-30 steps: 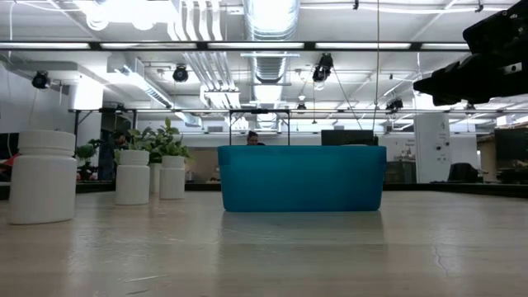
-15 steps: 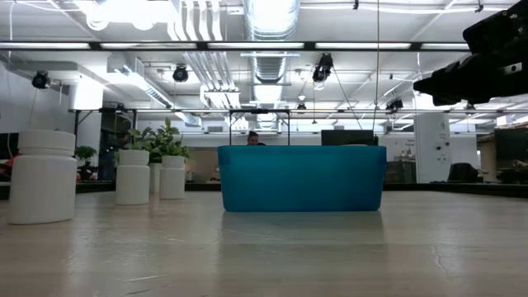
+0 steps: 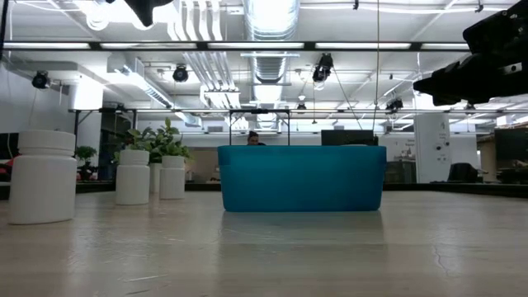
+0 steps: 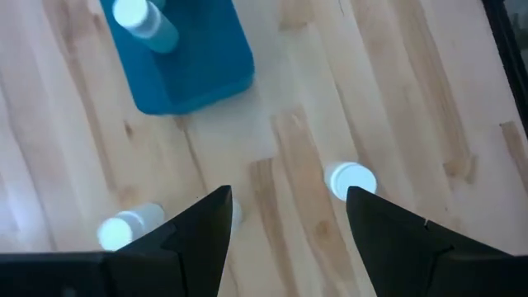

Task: Pick and place pill bottles into a basket
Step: Put the white pill bottle into the blue bin

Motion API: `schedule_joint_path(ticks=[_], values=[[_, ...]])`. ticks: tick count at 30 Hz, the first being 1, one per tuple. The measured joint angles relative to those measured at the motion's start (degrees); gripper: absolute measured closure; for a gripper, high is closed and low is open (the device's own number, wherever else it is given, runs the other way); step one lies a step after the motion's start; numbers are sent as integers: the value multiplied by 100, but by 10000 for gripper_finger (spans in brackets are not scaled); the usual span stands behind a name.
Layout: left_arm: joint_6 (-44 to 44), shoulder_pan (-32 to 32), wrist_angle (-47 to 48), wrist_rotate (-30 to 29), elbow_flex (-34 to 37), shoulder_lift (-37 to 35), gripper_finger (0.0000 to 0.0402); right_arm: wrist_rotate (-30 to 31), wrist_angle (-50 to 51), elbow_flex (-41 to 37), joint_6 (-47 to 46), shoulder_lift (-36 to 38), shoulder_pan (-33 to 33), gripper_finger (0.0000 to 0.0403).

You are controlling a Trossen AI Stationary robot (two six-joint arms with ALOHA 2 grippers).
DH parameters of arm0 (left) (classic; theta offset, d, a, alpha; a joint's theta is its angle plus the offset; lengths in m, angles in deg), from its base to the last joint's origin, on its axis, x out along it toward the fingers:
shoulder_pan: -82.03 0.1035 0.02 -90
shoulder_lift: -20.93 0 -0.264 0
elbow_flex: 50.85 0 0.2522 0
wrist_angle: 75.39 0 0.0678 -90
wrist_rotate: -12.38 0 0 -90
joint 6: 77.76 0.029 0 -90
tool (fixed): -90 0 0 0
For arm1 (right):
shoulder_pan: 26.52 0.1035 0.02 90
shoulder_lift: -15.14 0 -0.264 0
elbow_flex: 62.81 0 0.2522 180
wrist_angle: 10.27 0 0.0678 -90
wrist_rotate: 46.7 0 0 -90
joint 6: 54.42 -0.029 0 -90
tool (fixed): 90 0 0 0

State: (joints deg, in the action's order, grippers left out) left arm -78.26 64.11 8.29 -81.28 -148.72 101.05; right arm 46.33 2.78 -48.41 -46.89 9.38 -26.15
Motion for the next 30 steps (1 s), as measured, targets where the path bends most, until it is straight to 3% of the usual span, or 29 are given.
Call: schedule_joint_path(ticks=[14, 30], values=[[-1161, -751, -162, -275, 220, 381, 180, 2, 0, 0, 0, 0, -1, 394], [-2760, -1511, -1305, -421, 1769, 192, 180, 2, 0, 0, 0, 0, 0, 394]])
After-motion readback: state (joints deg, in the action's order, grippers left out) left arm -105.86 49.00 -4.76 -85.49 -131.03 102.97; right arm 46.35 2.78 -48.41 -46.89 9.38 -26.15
